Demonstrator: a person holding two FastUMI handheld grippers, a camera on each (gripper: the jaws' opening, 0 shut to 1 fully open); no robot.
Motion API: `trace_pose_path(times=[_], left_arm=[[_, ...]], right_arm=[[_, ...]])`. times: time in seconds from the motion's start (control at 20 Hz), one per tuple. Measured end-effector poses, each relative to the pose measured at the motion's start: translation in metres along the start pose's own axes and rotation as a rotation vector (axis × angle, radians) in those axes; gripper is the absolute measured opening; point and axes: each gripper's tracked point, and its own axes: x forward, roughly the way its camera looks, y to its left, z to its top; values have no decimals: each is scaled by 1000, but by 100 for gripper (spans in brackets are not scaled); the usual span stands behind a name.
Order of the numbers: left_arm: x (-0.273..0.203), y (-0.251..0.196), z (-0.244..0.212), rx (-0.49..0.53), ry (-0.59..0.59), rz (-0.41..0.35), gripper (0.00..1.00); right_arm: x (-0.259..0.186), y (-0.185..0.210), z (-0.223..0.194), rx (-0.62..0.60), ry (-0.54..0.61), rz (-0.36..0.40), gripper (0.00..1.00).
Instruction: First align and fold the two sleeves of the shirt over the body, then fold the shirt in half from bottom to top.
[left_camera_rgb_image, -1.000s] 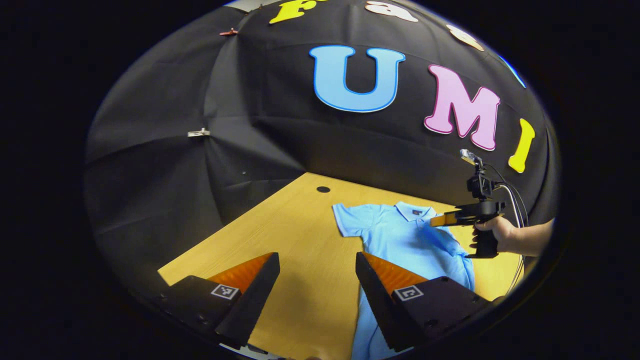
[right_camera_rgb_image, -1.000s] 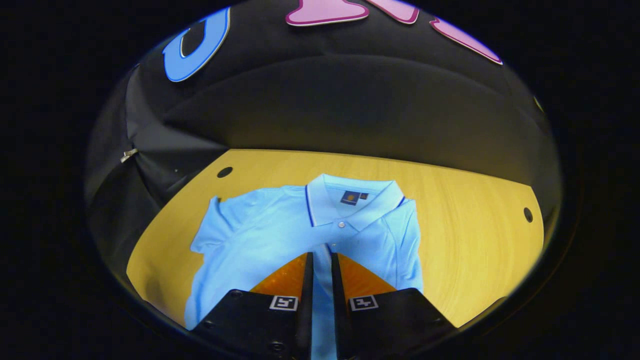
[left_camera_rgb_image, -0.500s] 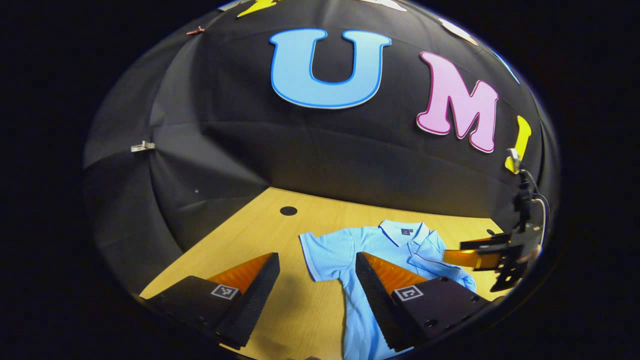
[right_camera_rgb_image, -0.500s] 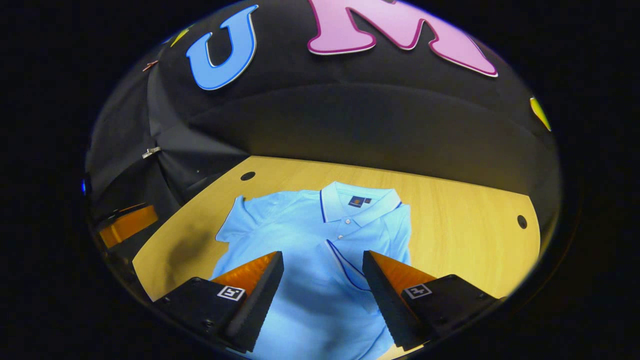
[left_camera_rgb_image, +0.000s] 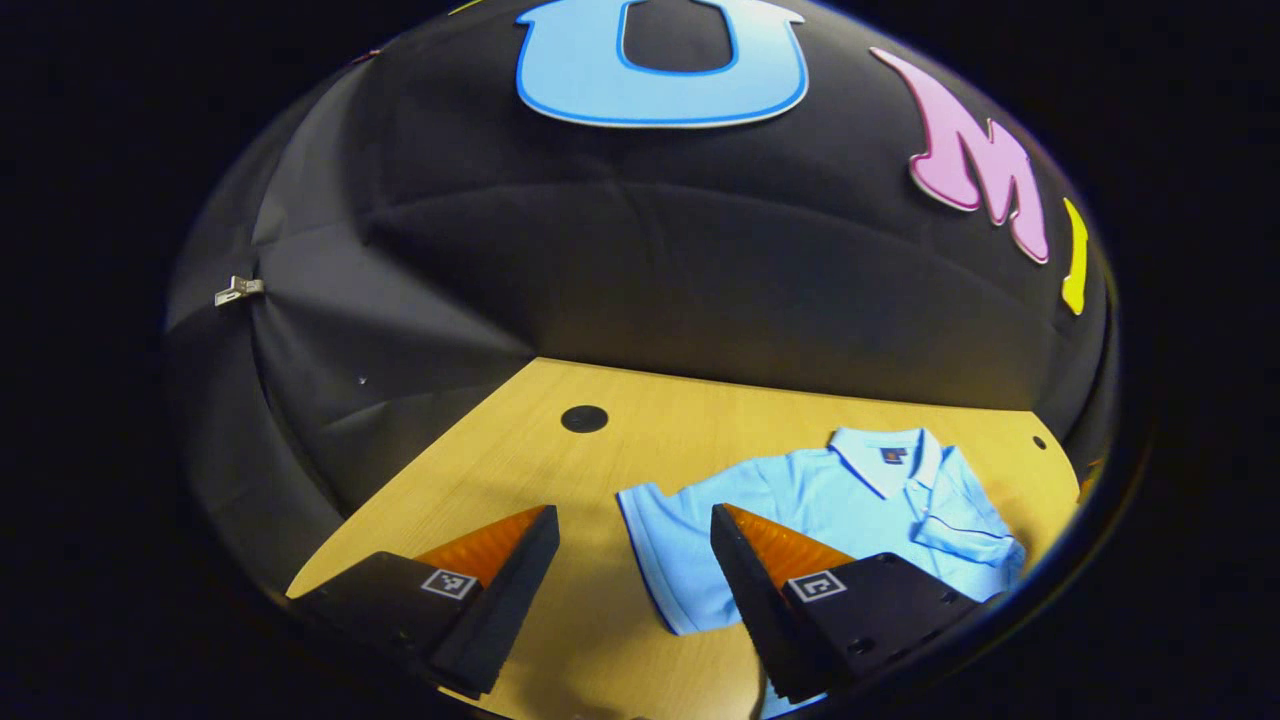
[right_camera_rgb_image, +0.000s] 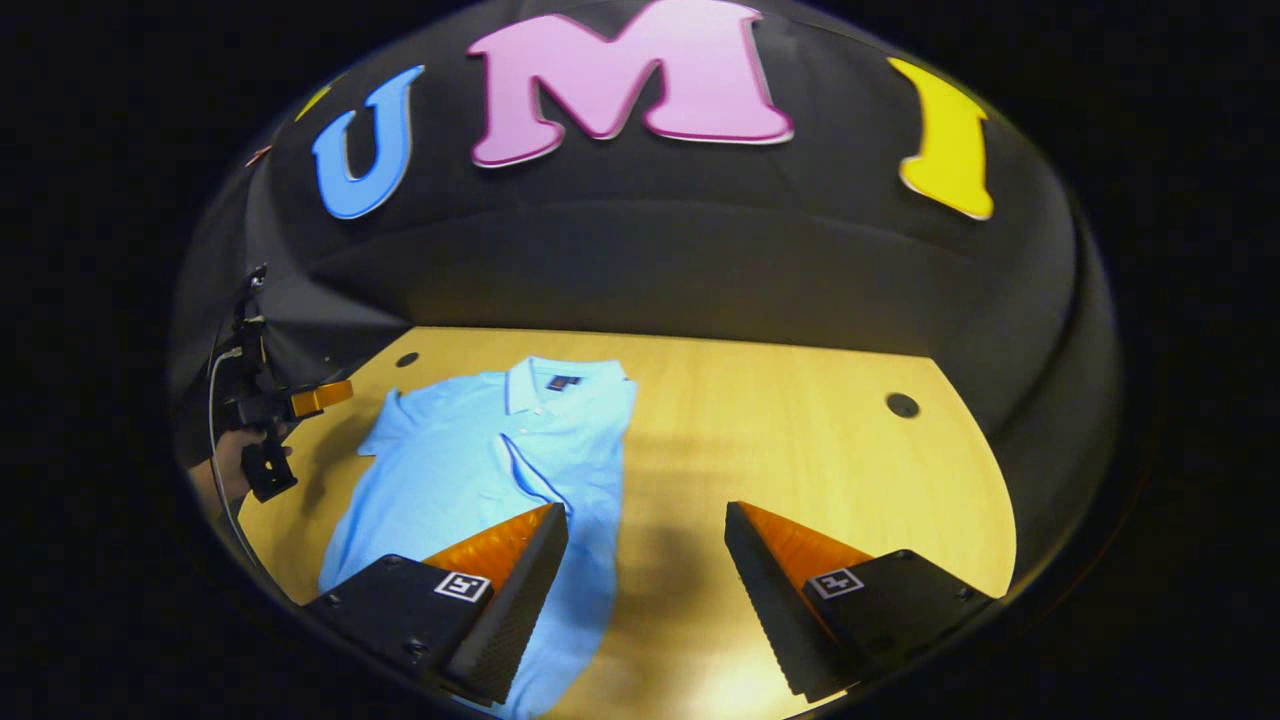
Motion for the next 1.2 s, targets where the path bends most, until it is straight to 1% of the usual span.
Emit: trace_pose_path(times=[0.2,0.35,0.4,0.55,0.6,0.75,0.95,1.05,1.1,1.2], left_arm=[[45,-1,-15,-36,63,-20,97],[69,-3,-29,-20,99,-20,96],[73,-4,-33,-1,111,-19,96],[84,-5,-42,75,138,-8,95],[85,-9,-40,86,133,-20,95],[86,-19,-41,102,153,-64,80],[85,-37,-42,120,166,-117,25],[85,-39,-43,133,168,-110,16],[85,-41,-41,129,166,-113,10],[82,-43,-41,106,168,-124,7]], right_arm=[[-34,-62,-10,130,-1,-117,99],[-54,-92,-21,149,5,-184,98],[-60,-98,-24,151,9,-199,98],[-67,-101,-29,169,12,-207,98],[-68,-100,-30,172,12,-205,98],[-64,-89,-36,183,17,-180,98],[-54,-77,-50,178,26,-152,98],[-49,-71,-58,186,31,-138,98],[-48,-69,-61,187,34,-133,98],[-47,-72,-68,182,34,-134,98]])
